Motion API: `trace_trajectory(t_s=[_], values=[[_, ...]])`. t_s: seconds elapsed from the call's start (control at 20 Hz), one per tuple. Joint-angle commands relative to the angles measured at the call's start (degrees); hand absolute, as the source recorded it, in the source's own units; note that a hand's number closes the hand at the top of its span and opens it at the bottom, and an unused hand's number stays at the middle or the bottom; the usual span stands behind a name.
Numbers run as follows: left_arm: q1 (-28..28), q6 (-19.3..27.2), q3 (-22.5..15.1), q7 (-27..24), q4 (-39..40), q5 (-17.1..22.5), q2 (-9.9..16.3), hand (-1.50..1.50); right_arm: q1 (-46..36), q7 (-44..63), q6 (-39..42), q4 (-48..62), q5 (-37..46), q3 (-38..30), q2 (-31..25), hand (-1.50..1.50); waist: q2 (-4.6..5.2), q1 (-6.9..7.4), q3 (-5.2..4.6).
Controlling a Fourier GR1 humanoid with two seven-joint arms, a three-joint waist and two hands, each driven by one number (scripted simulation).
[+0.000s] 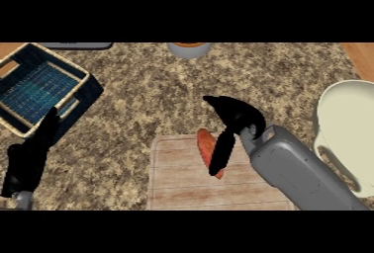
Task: Pick the sweet potato from the cutting board and place it in the pot
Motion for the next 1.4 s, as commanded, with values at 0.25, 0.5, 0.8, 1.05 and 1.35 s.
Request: trace_trajectory(t_s=[0.25,0.5,0.8,1.05,1.35], values=[[0.82,-2.04,1.53,-0.85,0.22,-0.30,-0.51,0.00,-5.03,5.63,5.86,11.85,1.97,1.80,5.02,-1.50,0.00,-0.18,0.02],[1.55,-1.71,2.24,0.14,-1.49,-1.66,-0.80,0.00,-2.01,7.05,5.77,10.69,4.05,3.85,7.09,-1.50,-0.19,-0.65,0.04],[1.82,-2.15,2.85,0.94,-1.24,-3.20,-2.37,0.00,0.32,4.39,3.47,13.78,8.89,3.04,9.67,-1.50,-0.14,-0.84,0.04],[0.30,-4.26,4.70,0.80,-0.38,-2.54,-2.17,0.00,-0.72,5.54,5.57,15.64,9.83,2.06,11.03,-1.50,-0.08,-0.75,0.03],[0.08,-3.82,5.12,-1.82,1.97,-5.22,-4.81,0.00,1.38,-2.25,6.23,21.41,13.81,-0.33,10.78,-1.50,-0.02,-0.75,0.04]])
